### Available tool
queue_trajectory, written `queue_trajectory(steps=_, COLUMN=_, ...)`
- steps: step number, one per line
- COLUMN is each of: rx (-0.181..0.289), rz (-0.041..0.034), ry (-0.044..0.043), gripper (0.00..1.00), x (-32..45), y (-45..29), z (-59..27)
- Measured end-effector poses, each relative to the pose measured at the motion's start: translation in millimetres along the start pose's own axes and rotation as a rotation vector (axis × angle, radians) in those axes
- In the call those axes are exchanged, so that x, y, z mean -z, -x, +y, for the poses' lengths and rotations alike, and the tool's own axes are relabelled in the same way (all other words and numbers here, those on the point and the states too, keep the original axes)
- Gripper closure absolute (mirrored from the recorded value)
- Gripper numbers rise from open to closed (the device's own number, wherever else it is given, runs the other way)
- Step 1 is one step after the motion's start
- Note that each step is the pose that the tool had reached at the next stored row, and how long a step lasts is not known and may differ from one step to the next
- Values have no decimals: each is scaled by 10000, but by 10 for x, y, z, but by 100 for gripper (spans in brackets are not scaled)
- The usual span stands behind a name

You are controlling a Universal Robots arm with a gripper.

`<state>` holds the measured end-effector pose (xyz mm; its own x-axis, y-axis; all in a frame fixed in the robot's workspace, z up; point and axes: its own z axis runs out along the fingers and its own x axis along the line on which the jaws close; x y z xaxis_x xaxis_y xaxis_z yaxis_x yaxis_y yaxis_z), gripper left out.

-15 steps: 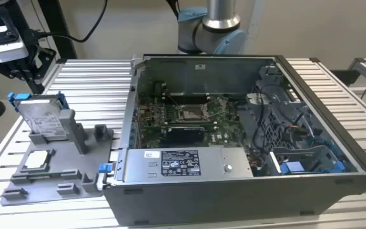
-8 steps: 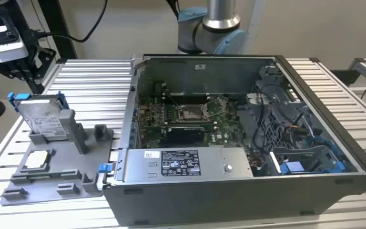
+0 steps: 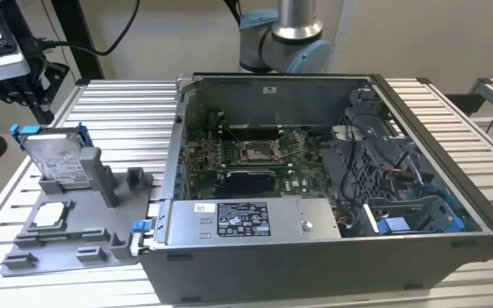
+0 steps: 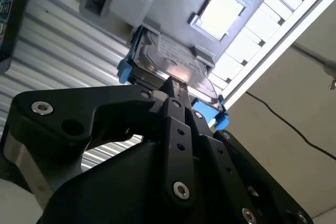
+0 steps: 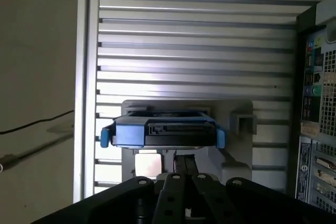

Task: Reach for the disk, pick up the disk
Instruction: 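Reach for the disk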

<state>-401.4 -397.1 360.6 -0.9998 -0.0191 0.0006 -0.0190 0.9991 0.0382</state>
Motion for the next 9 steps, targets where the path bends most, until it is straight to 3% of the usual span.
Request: queue_trajectory(steps=9, rx=-1, rz=0, ry=0, gripper=100, x=-9, y=-226, z=92)
